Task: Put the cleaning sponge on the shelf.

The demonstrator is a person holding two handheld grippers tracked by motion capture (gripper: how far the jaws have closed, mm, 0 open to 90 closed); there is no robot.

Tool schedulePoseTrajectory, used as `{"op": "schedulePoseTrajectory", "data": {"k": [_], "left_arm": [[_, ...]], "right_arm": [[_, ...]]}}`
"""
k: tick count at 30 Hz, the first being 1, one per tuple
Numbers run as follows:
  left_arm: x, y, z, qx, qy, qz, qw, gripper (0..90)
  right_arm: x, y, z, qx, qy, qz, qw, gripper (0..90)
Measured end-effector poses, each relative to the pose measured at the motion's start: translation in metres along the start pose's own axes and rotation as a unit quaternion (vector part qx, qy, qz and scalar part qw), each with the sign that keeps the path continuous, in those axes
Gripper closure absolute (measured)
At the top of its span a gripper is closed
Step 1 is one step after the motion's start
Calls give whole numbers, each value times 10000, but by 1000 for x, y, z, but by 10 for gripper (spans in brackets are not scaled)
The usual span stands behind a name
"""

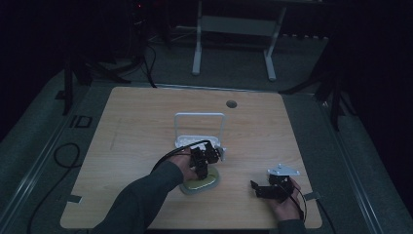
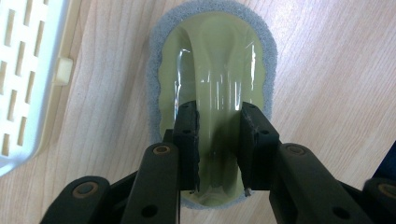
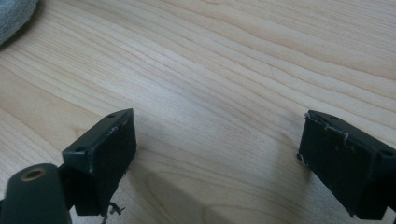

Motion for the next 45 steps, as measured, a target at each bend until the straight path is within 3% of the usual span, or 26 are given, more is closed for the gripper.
{"op": "schedulePoseTrajectory", "data": {"k": [14,45], "left_arm": [[-3,3,1,231,-85,3,9997,717],[-10,10,18,481,-283,-354,9978,717]], "right_arm": [[0,0,0,4,1,-3,10000,106],[0,0,0,2,0,-2,10000,106]]}}
Point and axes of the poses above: each handheld gripper's, and its own axes: x roughly forward along the jaws, y roughly out of its underside, z roughly to its left, the point moved 7 cm from there along x, roughly forward along the jaws, and after that the axes turned 15 degrees about -y, right-handed, at the moved point
